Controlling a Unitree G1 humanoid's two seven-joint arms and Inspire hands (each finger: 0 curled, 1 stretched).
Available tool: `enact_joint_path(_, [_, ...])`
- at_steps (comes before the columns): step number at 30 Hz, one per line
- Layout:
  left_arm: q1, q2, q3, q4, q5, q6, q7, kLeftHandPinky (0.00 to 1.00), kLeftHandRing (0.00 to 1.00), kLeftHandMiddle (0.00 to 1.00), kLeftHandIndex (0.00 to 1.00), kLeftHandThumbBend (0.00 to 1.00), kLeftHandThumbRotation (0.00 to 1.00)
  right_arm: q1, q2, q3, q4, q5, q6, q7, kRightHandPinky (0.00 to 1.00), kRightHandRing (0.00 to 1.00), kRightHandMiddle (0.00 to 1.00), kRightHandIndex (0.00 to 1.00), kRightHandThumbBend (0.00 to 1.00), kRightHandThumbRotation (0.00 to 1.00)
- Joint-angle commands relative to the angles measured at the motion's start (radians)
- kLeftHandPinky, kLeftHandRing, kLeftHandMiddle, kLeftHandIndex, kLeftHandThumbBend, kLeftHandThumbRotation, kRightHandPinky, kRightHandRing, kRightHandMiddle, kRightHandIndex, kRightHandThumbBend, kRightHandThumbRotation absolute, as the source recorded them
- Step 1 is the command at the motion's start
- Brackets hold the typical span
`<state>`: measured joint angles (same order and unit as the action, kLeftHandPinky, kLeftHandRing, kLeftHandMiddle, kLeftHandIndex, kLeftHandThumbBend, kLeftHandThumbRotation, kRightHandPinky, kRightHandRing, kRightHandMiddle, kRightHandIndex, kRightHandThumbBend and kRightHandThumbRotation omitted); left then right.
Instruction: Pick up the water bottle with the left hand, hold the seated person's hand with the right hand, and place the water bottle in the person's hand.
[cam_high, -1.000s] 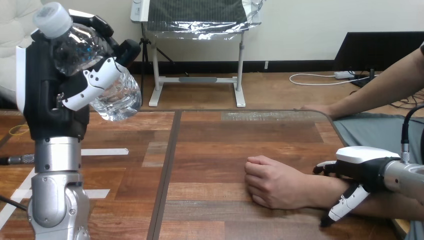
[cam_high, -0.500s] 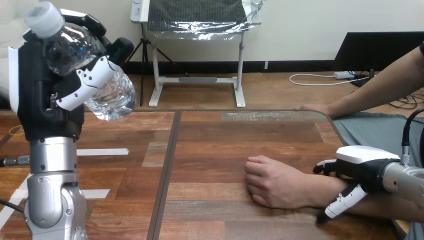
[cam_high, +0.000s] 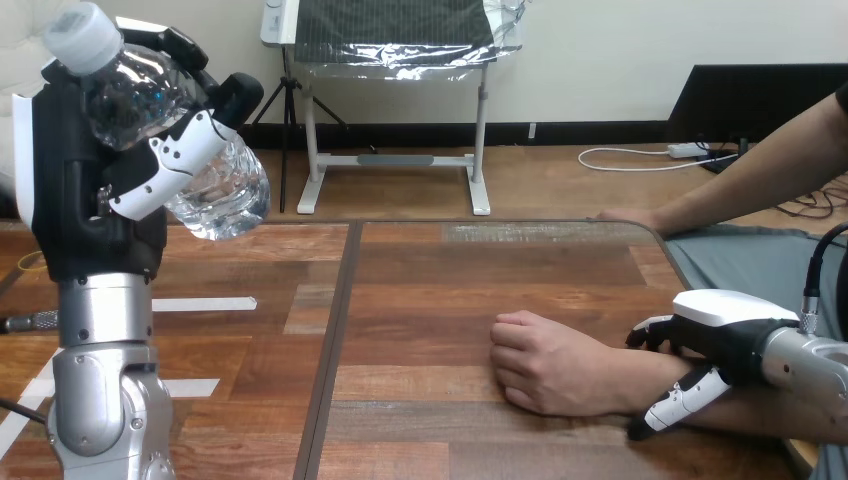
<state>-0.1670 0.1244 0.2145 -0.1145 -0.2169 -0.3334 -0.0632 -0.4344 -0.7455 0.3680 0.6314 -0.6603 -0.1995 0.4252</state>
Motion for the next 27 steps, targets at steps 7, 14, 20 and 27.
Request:
enact_joint_path(7, [-0.055, 0.013, 0.004, -0.057, -0.006, -0.014, -0.004, 0.2, 0.26, 0.33, 0.39, 0.57, 0.0, 0.084, 0.078, 0.053, 0.044, 0.013, -0.004, 0.009, 0.65, 0.87, 0.88, 0.86, 0.95, 0.48])
enact_joint_path(14, [-0.056, 0.014, 0.005, -0.064, -0.012, -0.014, -0.007, 0.2, 0.26, 0.33, 0.39, 0.57, 0.0, 0.09, 0.088, 0.054, 0.043, 0.011, 0.006, -0.001, 0.65, 0.87, 0.88, 0.86, 0.98, 0.44])
enact_joint_path(20, [-0.058, 0.016, 0.007, -0.064, -0.008, -0.024, -0.007, 0.2, 0.25, 0.32, 0.39, 0.57, 0.0, 0.098, 0.093, 0.053, 0.039, 0.012, 0.002, -0.02, 0.62, 0.83, 0.85, 0.83, 1.0, 0.41])
enact_joint_path(27, [-0.06, 0.02, 0.009, -0.064, 0.007, -0.033, -0.004, 0.19, 0.25, 0.32, 0.39, 0.57, 0.0, 0.107, 0.094, 0.057, 0.029, 0.005, 0.001, -0.045, 0.57, 0.75, 0.78, 0.77, 1.0, 0.39])
